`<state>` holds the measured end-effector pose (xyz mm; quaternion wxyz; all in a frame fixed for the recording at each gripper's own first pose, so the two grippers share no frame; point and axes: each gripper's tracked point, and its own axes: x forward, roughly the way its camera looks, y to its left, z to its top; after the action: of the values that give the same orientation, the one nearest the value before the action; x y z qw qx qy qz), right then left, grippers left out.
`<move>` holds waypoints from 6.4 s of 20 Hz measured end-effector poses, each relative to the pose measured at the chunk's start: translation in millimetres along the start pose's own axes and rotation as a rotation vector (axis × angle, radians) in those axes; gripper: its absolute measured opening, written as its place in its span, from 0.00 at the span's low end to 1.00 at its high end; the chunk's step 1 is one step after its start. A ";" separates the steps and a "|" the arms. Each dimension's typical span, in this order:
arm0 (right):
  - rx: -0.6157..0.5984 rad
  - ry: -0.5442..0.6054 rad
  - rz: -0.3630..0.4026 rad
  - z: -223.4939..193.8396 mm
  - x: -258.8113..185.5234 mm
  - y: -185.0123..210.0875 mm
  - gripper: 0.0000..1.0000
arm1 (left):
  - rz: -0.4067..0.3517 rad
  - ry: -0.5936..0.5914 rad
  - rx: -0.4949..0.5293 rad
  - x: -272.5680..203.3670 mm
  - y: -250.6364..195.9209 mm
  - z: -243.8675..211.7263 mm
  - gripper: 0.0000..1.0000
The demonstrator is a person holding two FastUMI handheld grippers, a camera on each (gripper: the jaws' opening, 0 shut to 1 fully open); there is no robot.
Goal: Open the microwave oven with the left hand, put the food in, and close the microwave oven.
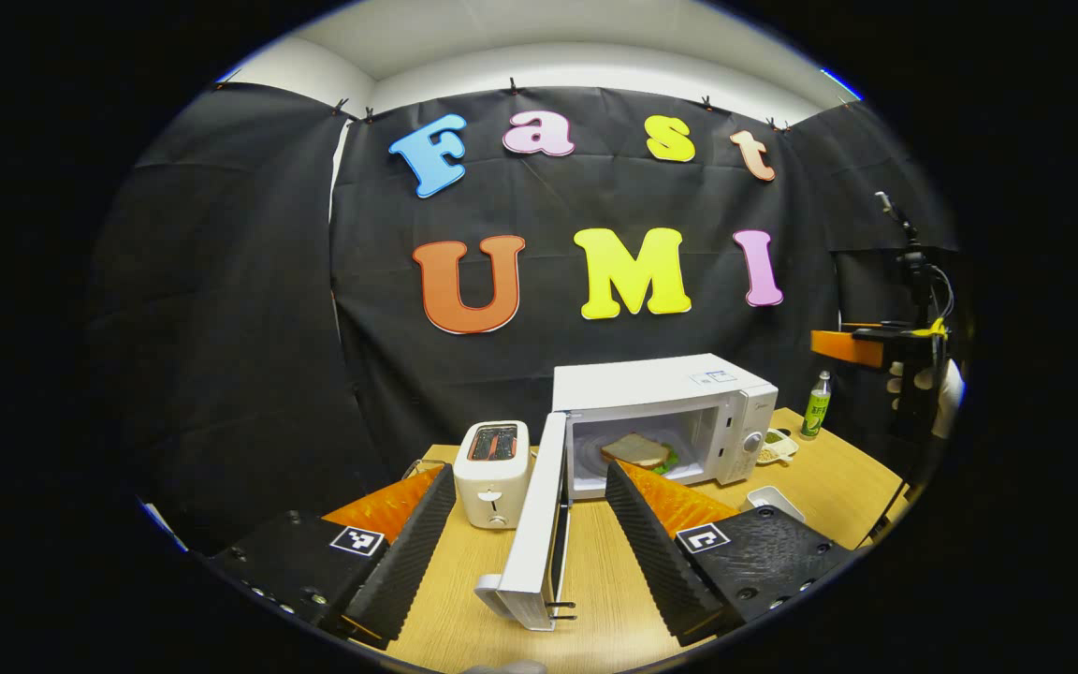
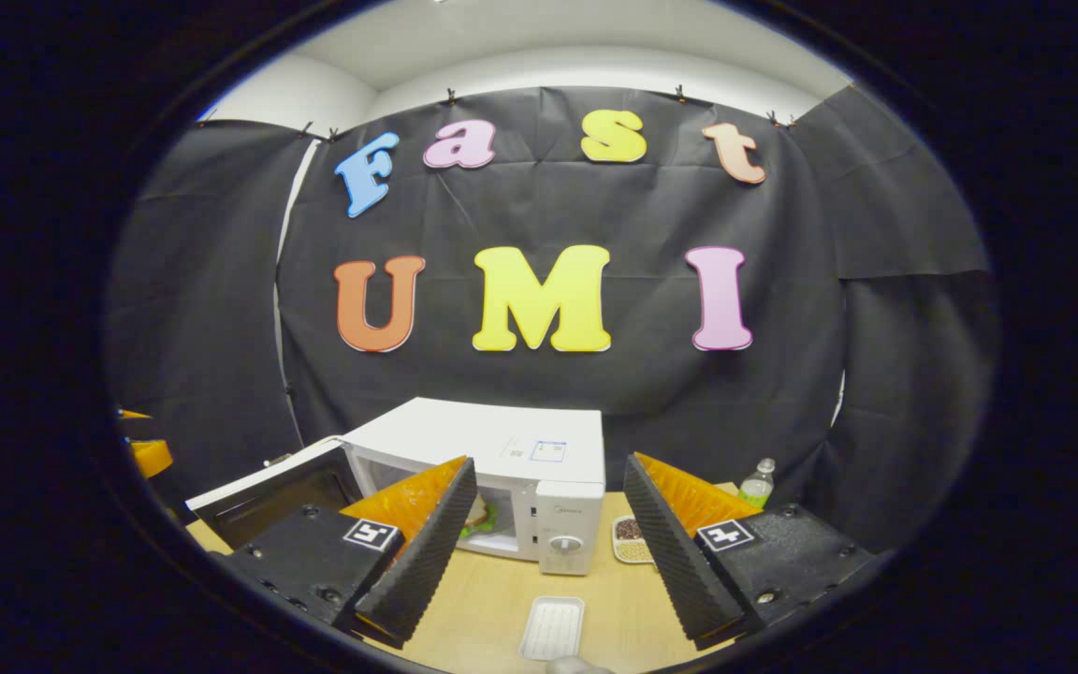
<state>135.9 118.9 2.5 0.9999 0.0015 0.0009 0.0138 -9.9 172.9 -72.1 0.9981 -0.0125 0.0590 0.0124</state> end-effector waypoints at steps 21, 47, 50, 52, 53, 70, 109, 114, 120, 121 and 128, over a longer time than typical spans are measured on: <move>0.007 0.096 -0.104 -28.3 -19.1 -45.1 1.00 | 0.057 0.037 -0.015 30.9 49.0 -39.5 0.00; 0.026 0.204 -0.154 -48.7 -52.4 -46.2 0.95 | -0.119 0.174 0.002 49.1 -14.9 -142.2 0.00; 0.016 0.203 -0.151 -47.4 -57.9 -52.4 1.00 | -0.177 0.171 0.016 48.4 -46.7 -141.1 0.00; 0.026 0.207 -0.144 -46.8 -59.0 -57.1 0.95 | -0.217 0.173 0.025 48.2 -69.2 -139.7 0.00; 0.031 0.213 -0.144 -49.4 -60.0 -61.9 1.00 | -0.234 0.173 0.031 48.8 -80.7 -139.9 0.00; -0.017 0.236 -0.113 -45.5 -46.8 -147.0 1.00 | -0.346 0.145 0.060 103.0 -228.9 -117.1 0.00; -0.049 0.253 -0.090 -41.5 -38.3 -170.2 1.00 | -0.293 0.103 0.006 237.7 -317.8 -83.4 0.00; -0.034 0.209 -0.052 -27.6 -34.2 -144.7 0.96 | -0.253 0.065 0.034 194.0 -281.7 -45.0 0.00; -0.041 0.150 -0.029 -12.7 -35.1 -119.8 1.00 | -0.273 0.047 -0.001 142.0 -261.8 -8.7 0.32; -0.043 0.141 -0.029 -11.3 -35.1 -115.8 1.00 | -0.266 0.041 0.004 140.8 -260.5 -0.4 0.65; -0.037 0.122 -0.019 -5.8 -35.4 -92.7 0.95 | -0.243 0.038 0.007 116.3 -245.5 12.1 0.96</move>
<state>103.0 25.3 -3.5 0.9979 -0.0180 0.0617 0.0043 113.4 -69.4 -68.0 0.9910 -0.0162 0.0758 -0.1091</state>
